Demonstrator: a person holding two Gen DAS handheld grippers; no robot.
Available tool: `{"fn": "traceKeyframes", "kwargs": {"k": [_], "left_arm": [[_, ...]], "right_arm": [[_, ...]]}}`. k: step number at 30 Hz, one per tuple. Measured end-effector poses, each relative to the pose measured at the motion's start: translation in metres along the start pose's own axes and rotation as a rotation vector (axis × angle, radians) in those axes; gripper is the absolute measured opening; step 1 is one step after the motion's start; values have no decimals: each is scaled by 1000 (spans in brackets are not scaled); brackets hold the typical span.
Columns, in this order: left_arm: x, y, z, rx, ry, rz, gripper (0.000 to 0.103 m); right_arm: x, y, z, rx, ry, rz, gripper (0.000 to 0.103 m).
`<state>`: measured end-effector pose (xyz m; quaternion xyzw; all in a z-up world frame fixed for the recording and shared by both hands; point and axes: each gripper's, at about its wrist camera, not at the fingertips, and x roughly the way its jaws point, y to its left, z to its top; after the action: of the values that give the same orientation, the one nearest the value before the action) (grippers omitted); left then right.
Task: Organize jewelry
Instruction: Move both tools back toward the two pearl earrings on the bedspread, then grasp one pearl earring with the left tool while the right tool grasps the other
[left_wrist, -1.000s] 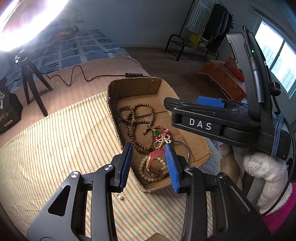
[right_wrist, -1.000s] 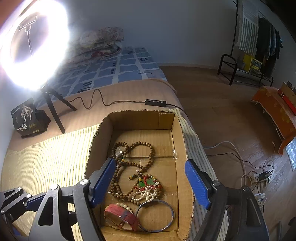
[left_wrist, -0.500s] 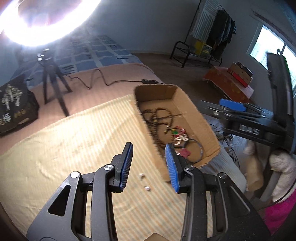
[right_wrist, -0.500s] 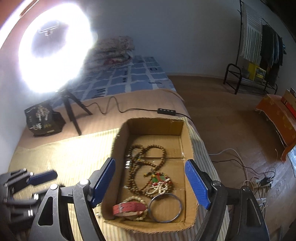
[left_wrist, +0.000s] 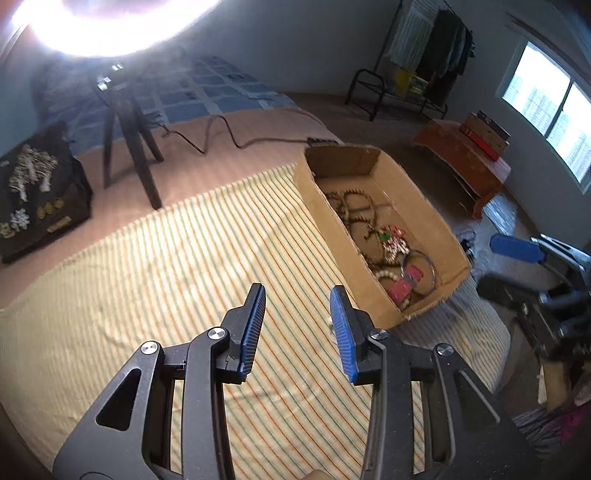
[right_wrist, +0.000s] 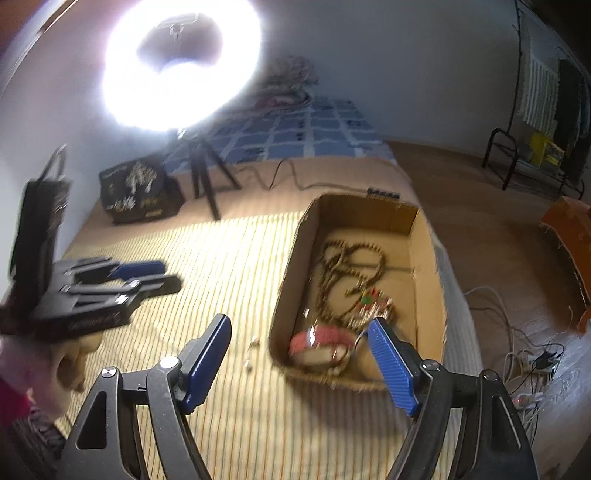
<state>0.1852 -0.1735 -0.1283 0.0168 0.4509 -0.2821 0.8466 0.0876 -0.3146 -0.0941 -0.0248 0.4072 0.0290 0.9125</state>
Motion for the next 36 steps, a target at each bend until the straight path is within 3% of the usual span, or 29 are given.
{"fn": "traceKeyframes", "kwargs": {"k": [8, 10, 13, 16, 25, 32, 34, 36], "left_arm": [[44, -9, -17, 35, 108, -75, 36], [55, -12, -20, 47, 130, -80, 28], [68, -15, -24, 56, 155, -88, 27], [78, -15, -25, 58, 178, -102, 19], [94, -18, -25, 69, 200, -123, 19], [108, -25, -23, 86, 211, -109, 19], [111, -24, -23, 84, 214, -85, 10], [115, -25, -22, 73, 215, -81, 7]], "right_arm": [[0, 4, -29, 12, 75, 15, 67], [4, 5, -34, 5, 95, 12, 63], [14, 6, -40, 1, 129, 17, 56], [22, 8, -46, 7, 153, 50, 53], [52, 30, -62, -69, 223, 82, 42], [66, 33, -64, -83, 235, 86, 40], [69, 31, -64, -83, 242, 81, 40], [73, 31, -65, -86, 251, 76, 40]]}}
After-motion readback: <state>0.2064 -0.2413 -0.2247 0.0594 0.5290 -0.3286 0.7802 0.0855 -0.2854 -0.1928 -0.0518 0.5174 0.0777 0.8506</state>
